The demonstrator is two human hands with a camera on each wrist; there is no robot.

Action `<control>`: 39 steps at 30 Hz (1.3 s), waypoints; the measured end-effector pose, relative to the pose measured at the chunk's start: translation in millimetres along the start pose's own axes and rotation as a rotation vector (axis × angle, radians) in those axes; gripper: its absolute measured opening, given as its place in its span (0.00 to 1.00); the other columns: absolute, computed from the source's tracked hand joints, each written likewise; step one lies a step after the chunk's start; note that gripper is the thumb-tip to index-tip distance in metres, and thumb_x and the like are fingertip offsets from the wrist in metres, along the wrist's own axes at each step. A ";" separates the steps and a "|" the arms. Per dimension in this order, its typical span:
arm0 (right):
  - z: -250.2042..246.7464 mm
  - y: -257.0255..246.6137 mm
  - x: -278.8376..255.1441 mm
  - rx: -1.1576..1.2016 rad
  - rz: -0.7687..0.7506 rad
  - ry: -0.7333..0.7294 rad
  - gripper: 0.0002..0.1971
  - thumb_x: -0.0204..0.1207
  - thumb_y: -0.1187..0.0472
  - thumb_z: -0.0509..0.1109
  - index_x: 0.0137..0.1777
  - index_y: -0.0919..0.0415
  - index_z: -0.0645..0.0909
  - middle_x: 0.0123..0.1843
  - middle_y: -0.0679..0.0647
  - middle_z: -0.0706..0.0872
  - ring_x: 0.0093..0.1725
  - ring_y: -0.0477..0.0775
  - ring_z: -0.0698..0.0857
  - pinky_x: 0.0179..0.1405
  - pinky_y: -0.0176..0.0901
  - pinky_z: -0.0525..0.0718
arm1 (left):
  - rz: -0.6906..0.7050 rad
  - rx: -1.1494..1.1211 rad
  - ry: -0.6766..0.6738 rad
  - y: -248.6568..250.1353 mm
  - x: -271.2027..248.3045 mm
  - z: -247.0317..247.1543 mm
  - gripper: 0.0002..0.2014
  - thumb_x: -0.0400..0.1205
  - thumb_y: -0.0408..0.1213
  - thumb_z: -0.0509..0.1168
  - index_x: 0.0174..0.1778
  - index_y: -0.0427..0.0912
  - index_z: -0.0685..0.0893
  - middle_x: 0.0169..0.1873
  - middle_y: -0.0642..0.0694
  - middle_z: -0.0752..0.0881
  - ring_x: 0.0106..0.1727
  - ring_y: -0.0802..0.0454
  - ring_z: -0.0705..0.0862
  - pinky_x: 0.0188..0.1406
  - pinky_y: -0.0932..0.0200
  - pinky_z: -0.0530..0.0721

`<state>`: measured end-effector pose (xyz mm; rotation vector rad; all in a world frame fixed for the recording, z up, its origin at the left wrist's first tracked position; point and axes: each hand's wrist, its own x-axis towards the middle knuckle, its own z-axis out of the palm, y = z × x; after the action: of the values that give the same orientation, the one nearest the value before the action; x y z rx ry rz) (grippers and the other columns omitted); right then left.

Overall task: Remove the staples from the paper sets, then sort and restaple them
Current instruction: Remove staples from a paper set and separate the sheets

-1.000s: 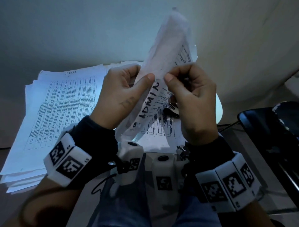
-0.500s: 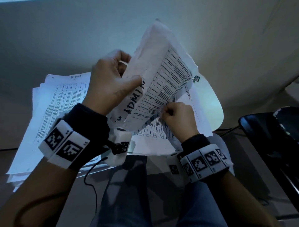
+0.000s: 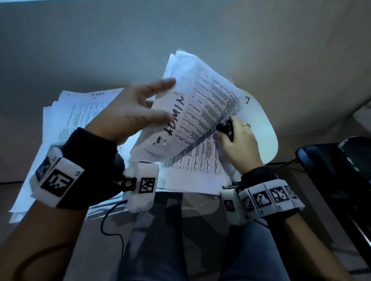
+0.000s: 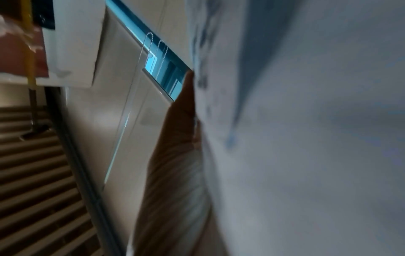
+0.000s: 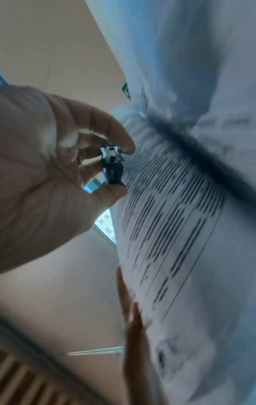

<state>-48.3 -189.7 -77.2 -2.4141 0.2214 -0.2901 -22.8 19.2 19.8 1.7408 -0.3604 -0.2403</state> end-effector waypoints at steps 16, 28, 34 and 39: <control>-19.7 -80.2 -59.4 0.570 -0.106 0.035 0.14 0.72 0.62 0.73 0.53 0.54 0.73 0.42 0.46 0.85 0.43 0.43 0.84 0.45 0.33 0.82 | 0.059 0.013 0.138 -3.8 -14.8 23.1 0.02 0.74 0.30 0.72 0.41 0.39 0.86 0.30 0.48 0.88 0.29 0.56 0.85 0.29 0.66 0.82; -19.7 -104.1 -68.9 0.508 -0.061 0.036 0.18 0.75 0.53 0.71 0.54 0.61 0.67 0.40 0.58 0.86 0.42 0.60 0.85 0.42 0.57 0.82 | 0.117 -0.101 0.128 0.1 -17.2 24.7 0.04 0.72 0.35 0.71 0.38 0.38 0.85 0.29 0.51 0.88 0.32 0.57 0.85 0.37 0.65 0.84; -23.5 -105.5 -69.1 0.526 -0.078 0.040 0.19 0.74 0.52 0.72 0.53 0.63 0.68 0.36 0.60 0.84 0.36 0.61 0.83 0.38 0.59 0.82 | 0.123 -0.097 0.152 2.2 -16.5 30.6 0.06 0.69 0.36 0.69 0.38 0.37 0.85 0.27 0.50 0.88 0.30 0.58 0.84 0.37 0.64 0.84; -22.1 -105.8 -71.6 0.496 -0.138 0.121 0.18 0.74 0.55 0.73 0.54 0.67 0.72 0.39 0.60 0.82 0.36 0.60 0.82 0.37 0.53 0.82 | 0.134 -0.135 0.160 4.6 -16.2 31.8 0.03 0.69 0.34 0.69 0.35 0.40 0.86 0.26 0.51 0.87 0.29 0.58 0.84 0.36 0.65 0.84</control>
<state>-114.3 -107.2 -2.1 -1.9244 0.0287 -0.4919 -49.7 -4.6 17.4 1.5846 -0.3348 -0.0279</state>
